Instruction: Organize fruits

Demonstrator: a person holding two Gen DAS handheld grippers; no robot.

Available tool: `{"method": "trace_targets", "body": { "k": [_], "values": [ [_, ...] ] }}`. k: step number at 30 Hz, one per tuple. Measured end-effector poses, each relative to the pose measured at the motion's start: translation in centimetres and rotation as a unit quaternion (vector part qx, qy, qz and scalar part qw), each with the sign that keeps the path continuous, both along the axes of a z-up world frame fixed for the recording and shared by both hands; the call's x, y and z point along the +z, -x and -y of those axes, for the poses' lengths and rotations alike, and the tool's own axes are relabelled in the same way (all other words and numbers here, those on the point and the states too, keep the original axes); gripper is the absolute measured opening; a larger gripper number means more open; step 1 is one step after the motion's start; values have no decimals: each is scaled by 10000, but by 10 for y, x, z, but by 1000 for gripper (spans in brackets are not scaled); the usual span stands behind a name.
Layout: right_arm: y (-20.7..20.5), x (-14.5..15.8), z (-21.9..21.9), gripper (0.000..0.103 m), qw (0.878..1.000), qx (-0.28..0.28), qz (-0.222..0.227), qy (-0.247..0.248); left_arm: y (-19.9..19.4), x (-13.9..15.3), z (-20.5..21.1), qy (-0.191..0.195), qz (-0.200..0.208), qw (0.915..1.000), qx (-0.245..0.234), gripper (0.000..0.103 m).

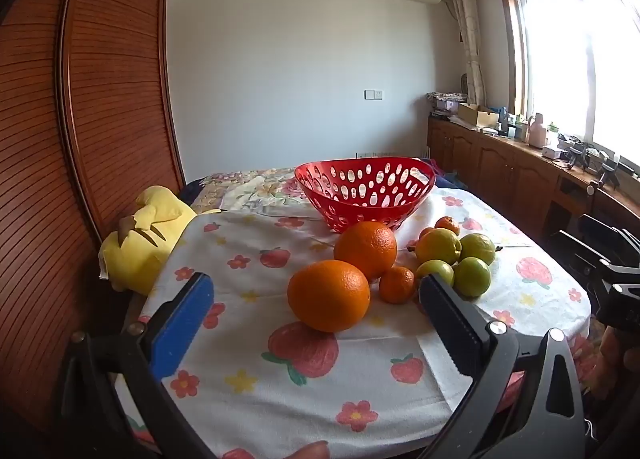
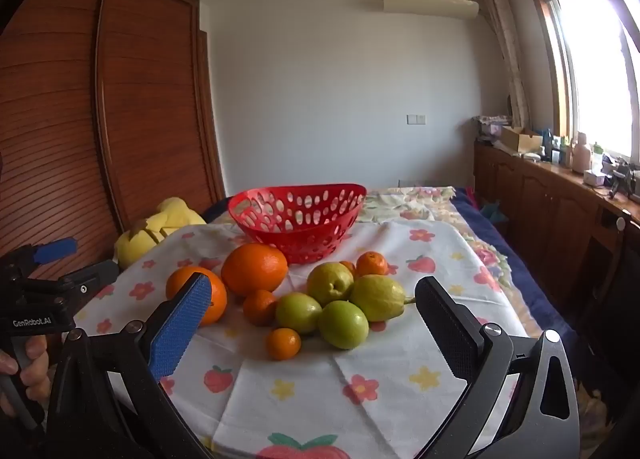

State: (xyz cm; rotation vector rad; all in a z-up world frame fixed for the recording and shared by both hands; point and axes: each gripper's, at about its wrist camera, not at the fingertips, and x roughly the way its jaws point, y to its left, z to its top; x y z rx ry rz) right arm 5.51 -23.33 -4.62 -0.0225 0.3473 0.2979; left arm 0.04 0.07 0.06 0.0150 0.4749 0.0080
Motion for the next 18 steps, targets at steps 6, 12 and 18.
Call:
{"method": "trace_targets", "body": {
  "k": [6,12,18],
  "values": [
    [0,-1,1,103,10000,2,0,-12,5,2,7,-65,58,10000,-42,103],
    [-4,-2,3,103,10000,1,-46,-65,6,10,7,-50,114,9999,-67,103],
    [1,-1,0,103,10000,3,-41,-90,9,9,8,-86,149,9998,-107,103]
  ]
}}
